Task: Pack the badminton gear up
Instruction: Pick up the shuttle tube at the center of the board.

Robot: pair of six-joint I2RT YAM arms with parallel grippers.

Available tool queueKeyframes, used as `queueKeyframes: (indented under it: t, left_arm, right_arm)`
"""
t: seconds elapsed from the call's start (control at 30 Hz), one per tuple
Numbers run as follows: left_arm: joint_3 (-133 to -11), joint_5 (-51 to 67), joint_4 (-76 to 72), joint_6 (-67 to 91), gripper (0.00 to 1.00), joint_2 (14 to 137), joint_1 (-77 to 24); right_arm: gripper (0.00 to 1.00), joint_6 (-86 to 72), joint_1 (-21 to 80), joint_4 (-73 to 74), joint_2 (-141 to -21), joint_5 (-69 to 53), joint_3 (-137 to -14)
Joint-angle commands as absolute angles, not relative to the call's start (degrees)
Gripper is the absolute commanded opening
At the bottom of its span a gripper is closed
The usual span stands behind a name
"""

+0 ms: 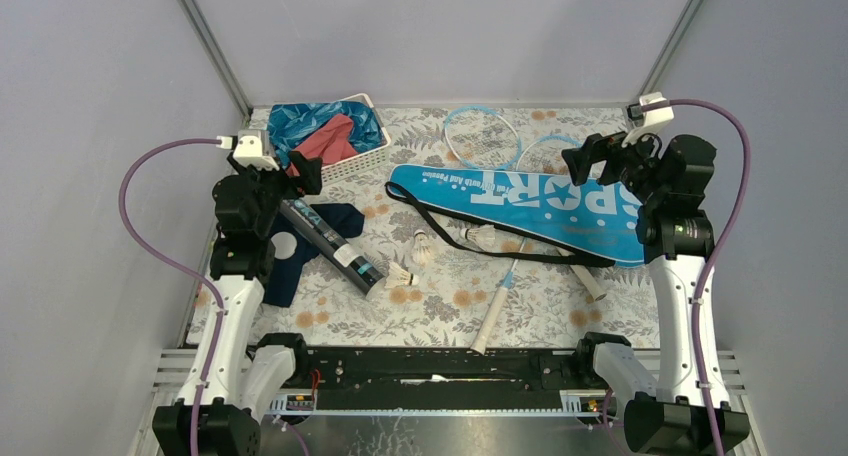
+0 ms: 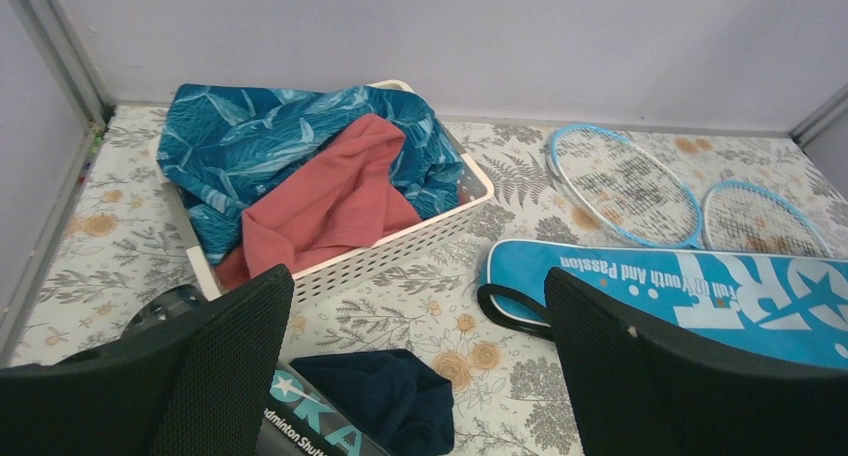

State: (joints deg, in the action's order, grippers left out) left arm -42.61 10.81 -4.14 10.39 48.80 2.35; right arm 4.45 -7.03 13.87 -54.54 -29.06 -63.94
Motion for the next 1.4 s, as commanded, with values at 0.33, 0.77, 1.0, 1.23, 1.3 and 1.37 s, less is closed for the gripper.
queueKeyframes:
  t: [0.33, 0.77, 1.0, 1.23, 1.3, 1.37]
  left_arm:
    - [-47.5, 0.6, 11.3, 15.7, 0.99, 49.9, 2.7]
    - [-46.9, -5.9, 20.1, 26.0, 0.99, 56.4, 2.8]
    - [-46.5, -5.6, 20.2, 29.9, 0.99, 61.5, 3.0]
    - [-44.9, -4.1, 20.5, 33.5, 0.99, 64.2, 3.7]
    - [-44.5, -4.1, 20.4, 34.3, 0.98, 65.5, 4.0]
    - [-44.3, -3.9, 20.5, 34.8, 0.95, 67.0, 4.7]
  right_arm:
    - [1.00, 3.0, -7.2, 8.9, -55.9, -31.5, -57.8]
    - [1.00, 3.6, -7.3, 7.6, -55.7, -30.8, -54.4]
    - [1.00, 3.9, -7.3, 7.6, -56.2, -30.9, -53.9]
    - [1.00, 4.1, -7.3, 7.6, -57.3, -31.2, -53.9]
    - [1.00, 4.1, -7.3, 7.6, -57.5, -31.2, -53.8]
    - [1.00, 4.1, -7.3, 7.6, -57.5, -31.2, -53.7]
